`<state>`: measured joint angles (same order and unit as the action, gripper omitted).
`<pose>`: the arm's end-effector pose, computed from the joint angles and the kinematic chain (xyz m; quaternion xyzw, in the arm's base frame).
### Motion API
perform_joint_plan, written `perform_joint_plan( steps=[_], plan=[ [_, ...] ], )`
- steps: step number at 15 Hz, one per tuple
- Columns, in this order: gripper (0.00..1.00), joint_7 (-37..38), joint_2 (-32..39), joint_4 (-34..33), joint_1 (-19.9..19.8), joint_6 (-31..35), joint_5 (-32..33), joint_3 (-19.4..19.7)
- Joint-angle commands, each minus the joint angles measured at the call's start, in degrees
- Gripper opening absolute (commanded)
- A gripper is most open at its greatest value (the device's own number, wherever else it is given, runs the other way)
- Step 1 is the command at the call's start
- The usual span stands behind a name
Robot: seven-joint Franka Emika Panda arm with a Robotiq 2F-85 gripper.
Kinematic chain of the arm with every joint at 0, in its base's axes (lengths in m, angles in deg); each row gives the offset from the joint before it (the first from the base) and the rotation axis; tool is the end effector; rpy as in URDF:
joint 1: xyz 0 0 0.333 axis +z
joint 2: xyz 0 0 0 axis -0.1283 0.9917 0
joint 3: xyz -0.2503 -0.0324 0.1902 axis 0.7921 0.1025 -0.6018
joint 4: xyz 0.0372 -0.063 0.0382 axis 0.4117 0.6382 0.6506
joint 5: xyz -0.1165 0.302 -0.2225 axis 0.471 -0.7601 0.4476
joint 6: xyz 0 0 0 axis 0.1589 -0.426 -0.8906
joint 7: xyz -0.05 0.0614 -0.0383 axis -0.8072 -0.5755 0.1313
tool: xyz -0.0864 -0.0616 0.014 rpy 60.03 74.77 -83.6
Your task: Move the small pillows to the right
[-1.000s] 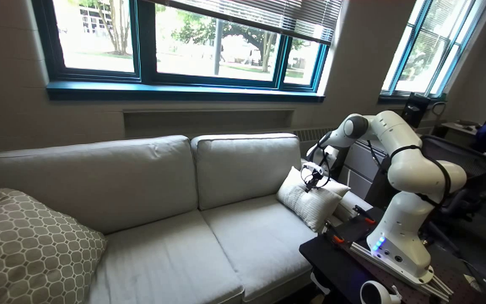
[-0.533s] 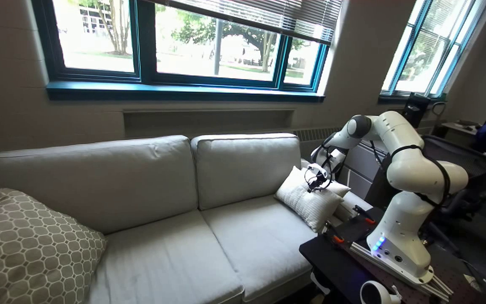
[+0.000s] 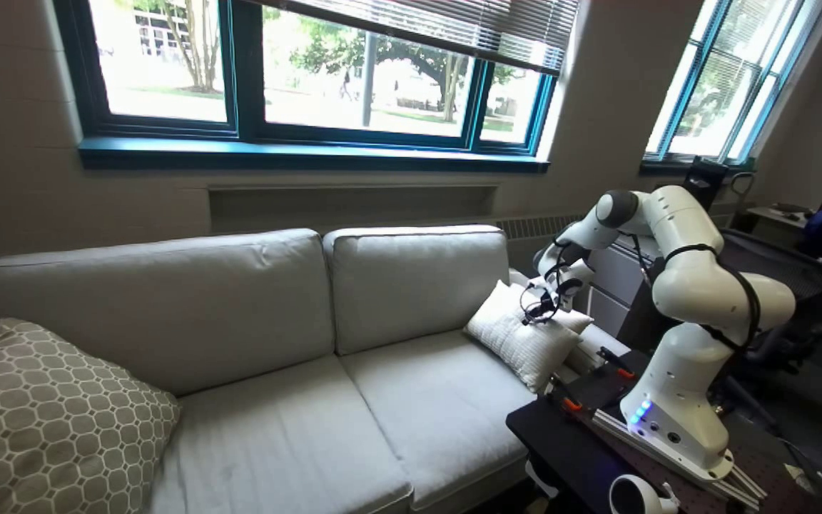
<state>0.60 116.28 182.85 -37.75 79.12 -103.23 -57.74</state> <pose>0.5211 -0.3208 -0.0344 -0.0936 0.9741 0.0634 0.1960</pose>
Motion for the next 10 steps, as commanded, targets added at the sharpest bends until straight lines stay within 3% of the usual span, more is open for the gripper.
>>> perform_joint_plan(
  steps=[1,6,10],
  plan=[
    [1.00,-15.3,-6.4,7.9,-9.3,6.0,-8.1,-10.5],
    [1.00,-36.4,-11.7,14.3,-24.6,15.3,-20.0,-26.3],
    [1.00,-54.0,-14.8,17.4,-32.7,14.2,-34.1,-31.1]
  ],
)
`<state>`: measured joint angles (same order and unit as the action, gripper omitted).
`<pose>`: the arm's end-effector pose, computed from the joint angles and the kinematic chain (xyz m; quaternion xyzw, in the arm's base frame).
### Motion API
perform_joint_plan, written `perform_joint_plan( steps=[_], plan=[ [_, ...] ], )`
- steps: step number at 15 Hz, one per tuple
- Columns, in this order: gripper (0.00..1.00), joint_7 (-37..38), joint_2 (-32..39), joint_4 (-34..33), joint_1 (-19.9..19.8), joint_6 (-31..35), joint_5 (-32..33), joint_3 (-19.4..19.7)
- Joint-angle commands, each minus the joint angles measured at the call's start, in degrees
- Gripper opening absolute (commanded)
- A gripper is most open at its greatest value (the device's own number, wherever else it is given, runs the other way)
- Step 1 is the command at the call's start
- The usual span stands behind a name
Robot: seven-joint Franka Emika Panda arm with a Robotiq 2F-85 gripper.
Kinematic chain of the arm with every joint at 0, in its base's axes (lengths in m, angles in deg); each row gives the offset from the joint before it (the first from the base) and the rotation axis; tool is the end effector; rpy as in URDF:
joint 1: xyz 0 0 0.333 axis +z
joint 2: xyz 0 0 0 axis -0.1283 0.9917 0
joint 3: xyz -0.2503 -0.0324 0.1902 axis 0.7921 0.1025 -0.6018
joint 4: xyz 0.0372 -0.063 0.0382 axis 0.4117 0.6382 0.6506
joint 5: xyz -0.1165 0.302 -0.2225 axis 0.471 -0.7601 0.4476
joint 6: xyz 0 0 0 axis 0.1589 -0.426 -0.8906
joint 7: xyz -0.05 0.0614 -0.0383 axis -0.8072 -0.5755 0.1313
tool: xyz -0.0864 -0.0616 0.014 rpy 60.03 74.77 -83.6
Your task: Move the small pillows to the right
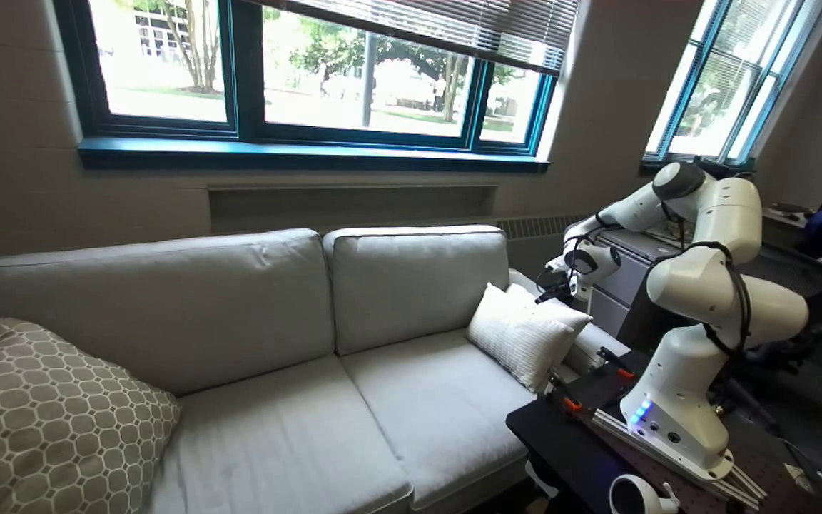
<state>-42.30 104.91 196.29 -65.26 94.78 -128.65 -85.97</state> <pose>0.4720 -0.3210 0.0603 -0.1027 0.9468 0.0020 0.3051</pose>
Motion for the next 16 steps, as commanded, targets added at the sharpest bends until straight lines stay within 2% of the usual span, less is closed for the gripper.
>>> perform_joint_plan(
  steps=[1,5,8,11,16],
  plan=[
    [1.00,-15.4,-4.5,4.9,-6.2,-2.5,-12.6,-2.8],
    [1.00,-28.5,-8.6,11.0,-6.6,-7.3,-23.4,-1.8],
    [1.00,-37.7,-11.8,16.0,-4.5,-9.6,-29.3,-2.1],
    [1.00,-46.8,-15.5,20.4,0.3,-9.4,-36.4,-2.3],
    [1.00,-58.2,-20.2,23.5,13.1,-7.1,-47.9,-0.6]
  ],
)
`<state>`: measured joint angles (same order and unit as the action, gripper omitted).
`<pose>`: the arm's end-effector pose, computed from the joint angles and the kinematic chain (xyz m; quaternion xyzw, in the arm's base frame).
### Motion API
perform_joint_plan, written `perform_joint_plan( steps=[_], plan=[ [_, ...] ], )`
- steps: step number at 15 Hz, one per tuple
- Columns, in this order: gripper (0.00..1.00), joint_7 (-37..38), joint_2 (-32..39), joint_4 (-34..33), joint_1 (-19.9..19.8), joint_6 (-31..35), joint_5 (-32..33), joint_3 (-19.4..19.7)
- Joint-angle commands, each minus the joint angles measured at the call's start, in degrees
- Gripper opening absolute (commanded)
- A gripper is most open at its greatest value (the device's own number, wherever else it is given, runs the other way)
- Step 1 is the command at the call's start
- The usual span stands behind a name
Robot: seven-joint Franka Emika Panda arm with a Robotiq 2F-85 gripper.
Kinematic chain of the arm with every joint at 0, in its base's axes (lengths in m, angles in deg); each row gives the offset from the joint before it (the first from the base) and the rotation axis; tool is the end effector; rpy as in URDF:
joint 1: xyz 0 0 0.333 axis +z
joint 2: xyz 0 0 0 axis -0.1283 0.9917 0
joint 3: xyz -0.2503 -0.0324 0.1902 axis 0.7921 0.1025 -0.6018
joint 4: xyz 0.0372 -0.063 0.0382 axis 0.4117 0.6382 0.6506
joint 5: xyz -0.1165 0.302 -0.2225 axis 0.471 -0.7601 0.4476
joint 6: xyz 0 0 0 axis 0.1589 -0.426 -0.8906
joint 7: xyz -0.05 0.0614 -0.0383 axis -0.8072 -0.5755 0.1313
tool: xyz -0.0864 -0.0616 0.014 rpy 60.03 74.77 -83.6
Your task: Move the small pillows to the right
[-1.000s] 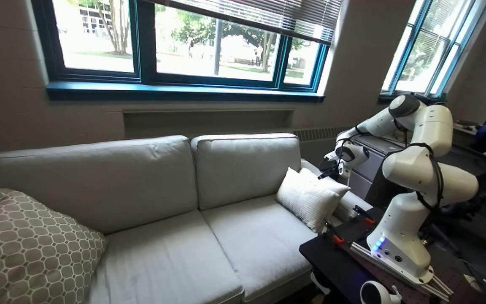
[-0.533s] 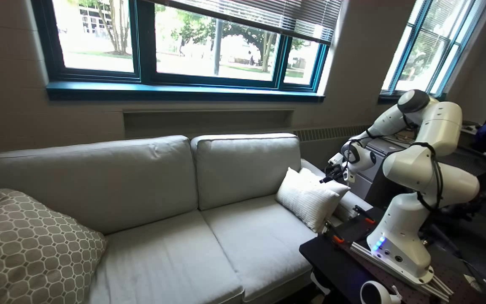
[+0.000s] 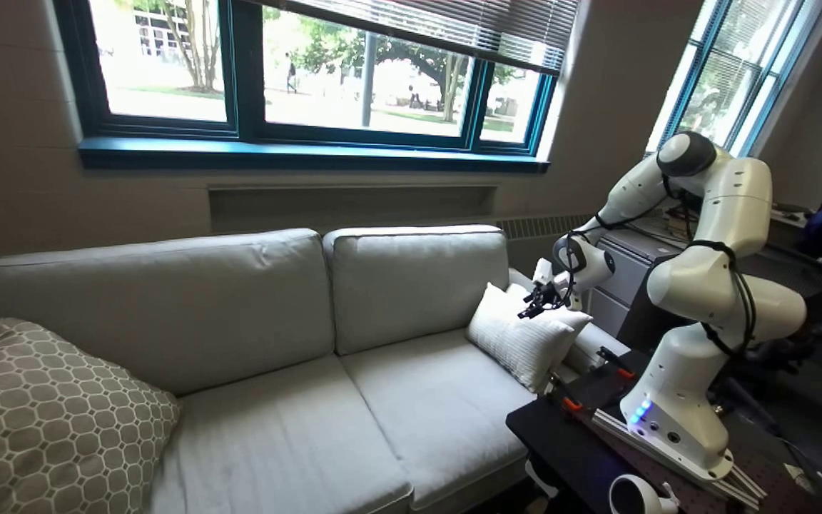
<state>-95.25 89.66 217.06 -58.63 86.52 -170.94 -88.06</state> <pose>0.4174 -0.1453 0.0917 -0.3138 0.8938 0.0025 0.3203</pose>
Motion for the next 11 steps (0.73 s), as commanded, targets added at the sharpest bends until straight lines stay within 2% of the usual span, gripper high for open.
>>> perform_joint_plan(
  steps=[1,5,6,7,8,9,11],
  plan=[
    [1.00,-6.9,-5.6,2.8,9.4,2.0,-7.5,2.3],
    [1.00,-9.6,-4.8,2.0,18.9,8.8,-7.5,3.2],
    [1.00,3.2,-6.6,3.6,27.3,8.6,2.5,8.1],
    [1.00,5.1,-5.4,3.3,30.5,9.7,5.6,9.4],
    [1.00,-2.4,-1.9,1.2,26.5,13.6,2.8,5.0],
    [1.00,0.5,-3.6,2.2,26.6,9.9,2.6,6.9],
    [1.00,0.1,-2.7,2.1,28.6,12.5,2.7,5.9]
  ],
)
